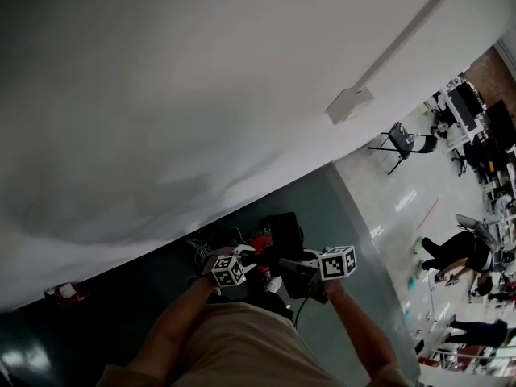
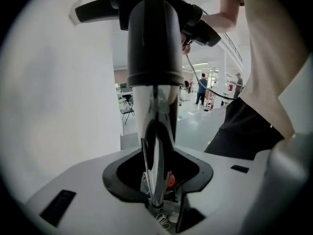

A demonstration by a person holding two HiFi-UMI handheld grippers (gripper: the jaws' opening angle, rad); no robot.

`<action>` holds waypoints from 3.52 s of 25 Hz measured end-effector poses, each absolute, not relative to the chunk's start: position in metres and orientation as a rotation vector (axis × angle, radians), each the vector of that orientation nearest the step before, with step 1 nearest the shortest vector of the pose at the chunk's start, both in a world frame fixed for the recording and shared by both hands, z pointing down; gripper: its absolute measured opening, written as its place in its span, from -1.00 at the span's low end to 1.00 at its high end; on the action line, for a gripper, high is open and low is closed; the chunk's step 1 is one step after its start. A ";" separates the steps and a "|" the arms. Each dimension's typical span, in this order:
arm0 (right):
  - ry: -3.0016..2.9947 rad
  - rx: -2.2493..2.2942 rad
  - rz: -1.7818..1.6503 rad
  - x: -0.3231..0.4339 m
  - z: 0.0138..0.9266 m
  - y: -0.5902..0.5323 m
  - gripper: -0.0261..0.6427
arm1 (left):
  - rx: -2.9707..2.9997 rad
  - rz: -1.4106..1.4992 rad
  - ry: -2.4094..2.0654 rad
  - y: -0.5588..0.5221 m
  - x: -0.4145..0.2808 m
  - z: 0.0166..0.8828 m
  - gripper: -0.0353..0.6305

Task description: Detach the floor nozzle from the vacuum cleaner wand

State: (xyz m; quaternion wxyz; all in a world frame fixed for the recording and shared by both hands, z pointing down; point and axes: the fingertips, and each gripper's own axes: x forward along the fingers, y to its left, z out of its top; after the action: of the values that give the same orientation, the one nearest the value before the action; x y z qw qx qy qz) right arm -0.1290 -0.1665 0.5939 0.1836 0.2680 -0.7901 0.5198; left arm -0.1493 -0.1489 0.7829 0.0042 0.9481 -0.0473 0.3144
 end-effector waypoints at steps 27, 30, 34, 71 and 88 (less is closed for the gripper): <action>-2.205 0.725 0.982 -0.117 0.576 -0.157 -0.25 | 2.902 0.992 -0.118 -0.136 -0.137 0.783 -0.44; -2.187 0.785 0.941 -0.129 0.576 -0.163 -0.26 | 2.906 1.070 -0.111 -0.150 -0.149 0.793 -0.44; -2.226 0.779 1.029 -0.121 0.579 -0.175 -0.26 | 2.908 1.084 -0.075 -0.149 -0.145 0.794 -0.44; -2.230 0.552 1.236 -0.119 0.583 -0.173 -0.15 | 2.939 1.370 0.095 -0.159 -0.134 0.801 -0.44; -2.081 0.602 0.963 -0.133 0.589 -0.174 -0.23 | 2.933 1.237 0.017 -0.162 -0.145 0.803 -0.44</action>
State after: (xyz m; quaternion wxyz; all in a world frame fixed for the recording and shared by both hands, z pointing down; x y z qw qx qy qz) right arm -0.1333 -0.1735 0.5891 0.3758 0.2351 -0.8135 0.3764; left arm -0.1448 -0.1617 0.8028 -0.0207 0.9212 0.0053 0.3886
